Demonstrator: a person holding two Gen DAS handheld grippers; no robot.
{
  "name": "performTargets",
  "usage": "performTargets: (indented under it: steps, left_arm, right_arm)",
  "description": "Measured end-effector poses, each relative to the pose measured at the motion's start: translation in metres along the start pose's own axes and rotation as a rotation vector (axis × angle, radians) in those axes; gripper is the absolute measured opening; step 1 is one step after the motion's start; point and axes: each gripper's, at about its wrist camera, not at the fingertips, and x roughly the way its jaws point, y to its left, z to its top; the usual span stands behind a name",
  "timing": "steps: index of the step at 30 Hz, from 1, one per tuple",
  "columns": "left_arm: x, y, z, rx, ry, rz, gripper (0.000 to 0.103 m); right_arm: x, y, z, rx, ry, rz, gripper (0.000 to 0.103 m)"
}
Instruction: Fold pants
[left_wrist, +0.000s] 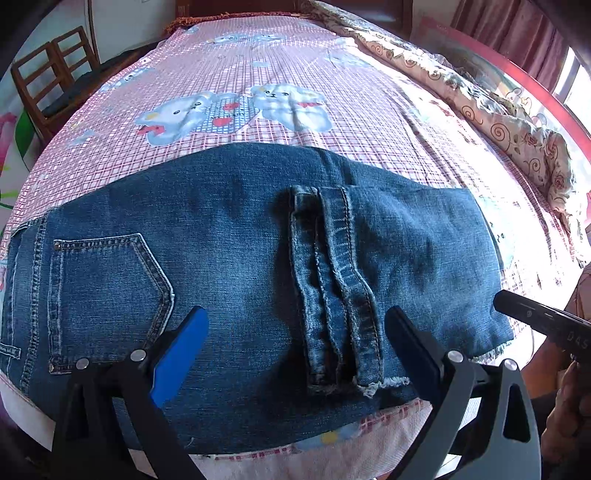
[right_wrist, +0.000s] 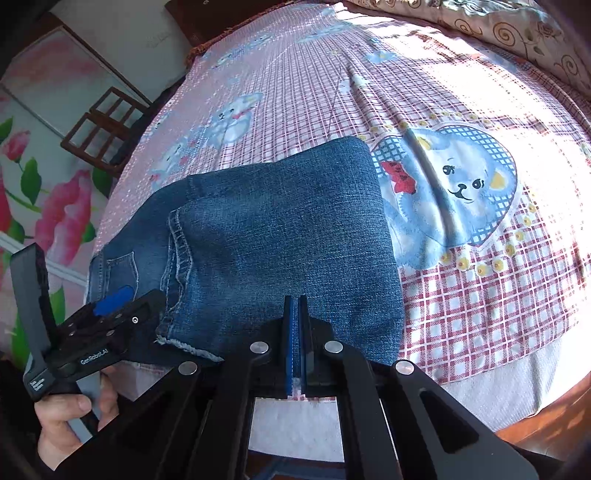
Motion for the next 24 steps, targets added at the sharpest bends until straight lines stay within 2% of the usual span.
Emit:
performTargets:
  steps: [3,5,10,13,17,24]
  left_arm:
    - [-0.019,0.03,-0.003,-0.05,-0.026,0.023,0.096]
    - [-0.033,0.064,-0.01,-0.124,-0.044,0.036,0.096]
    - [-0.07,0.177,-0.056,-0.435,-0.103,0.052,0.096]
    - [-0.08,0.237,-0.092,-0.646,-0.115,0.011,0.096]
    - [-0.07,0.292,-0.127,-0.887,-0.138,-0.119,0.096]
    - [-0.034,0.322,-0.129,-1.015,-0.185,-0.222,0.097]
  right_arm:
    - [0.008,0.011,0.002,-0.02,0.008,-0.004,0.001]
    - [0.014,0.017,0.003,-0.028,0.014,-0.008,0.001]
    - [0.021,0.017,0.001,-0.04,0.024,-0.02,0.001]
    - [0.023,0.015,0.001,-0.031,0.025,-0.023,0.001]
    - [0.028,0.016,0.003,-0.017,0.031,-0.028,0.001]
    - [0.026,0.016,0.004,-0.025,0.036,-0.038,0.001]
